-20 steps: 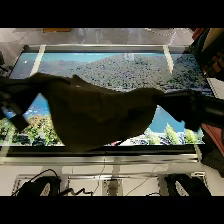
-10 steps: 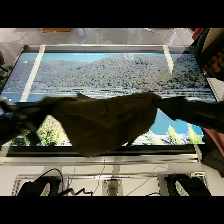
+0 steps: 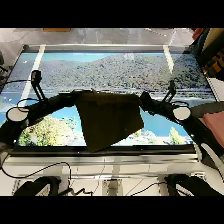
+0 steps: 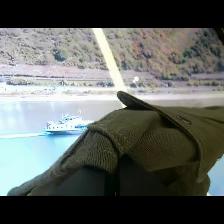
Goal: Fold the clothes and pants, and hang the long-sleeved shirts on hangers.
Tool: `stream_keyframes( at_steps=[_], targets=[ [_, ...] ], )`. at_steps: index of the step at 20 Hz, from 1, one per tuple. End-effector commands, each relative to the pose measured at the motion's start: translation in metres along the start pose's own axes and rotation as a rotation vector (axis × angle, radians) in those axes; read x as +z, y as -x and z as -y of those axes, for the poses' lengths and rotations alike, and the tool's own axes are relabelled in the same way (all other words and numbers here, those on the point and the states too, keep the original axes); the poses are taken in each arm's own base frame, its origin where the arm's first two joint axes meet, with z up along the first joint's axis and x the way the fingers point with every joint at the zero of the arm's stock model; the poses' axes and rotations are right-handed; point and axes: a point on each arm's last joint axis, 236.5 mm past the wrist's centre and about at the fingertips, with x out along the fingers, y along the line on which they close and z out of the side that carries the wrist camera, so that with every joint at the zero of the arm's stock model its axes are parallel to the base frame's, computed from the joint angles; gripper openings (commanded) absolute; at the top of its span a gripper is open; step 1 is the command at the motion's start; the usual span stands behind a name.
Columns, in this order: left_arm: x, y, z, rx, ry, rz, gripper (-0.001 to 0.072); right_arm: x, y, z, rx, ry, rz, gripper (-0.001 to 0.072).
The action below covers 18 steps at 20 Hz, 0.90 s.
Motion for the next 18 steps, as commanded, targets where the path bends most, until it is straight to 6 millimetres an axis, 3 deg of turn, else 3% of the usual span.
stream_keyframes(
  at_steps=[1,4,6,8,10,13,17,18],
  targets=[
    [-0.012,-0.009,0.009,-0.059,0.018,-0.059,0.0019,0.000,-0.017,0.021,-0.070,0.116,-0.013,0.0042],
    [-0.074,0.006,0.038,-0.180,0.031,-0.330,0.0020,-0.033,-0.005,0.040,-0.144,0.287,-0.205,0.0042],
    [-0.131,0.035,0.037,-0.165,0.086,-0.608,0.0019,-0.057,0.011,0.060,-0.213,0.438,-0.367,0.0042],
    [-0.174,0.072,0.030,-0.102,0.151,-0.855,0.0020,-0.073,0.029,0.079,-0.279,0.549,-0.502,0.0042],
    [-0.195,0.097,0.035,-0.091,0.211,-0.996,0.0020,-0.081,0.044,0.098,-0.346,0.607,-0.593,0.0043],
    [-0.211,0.103,0.034,-0.061,0.302,-1.047,0.0020,-0.079,0.056,0.118,-0.425,0.658,-0.638,0.0042],
    [-0.230,0.106,0.036,-0.072,0.361,-1.081,0.0032,-0.076,0.056,0.120,-0.437,0.671,-0.633,0.0043],
    [-0.233,0.105,0.040,-0.087,0.385,-1.078,0.0104,-0.075,0.055,0.120,-0.435,0.673,-0.624,0.0055]
  ],
)
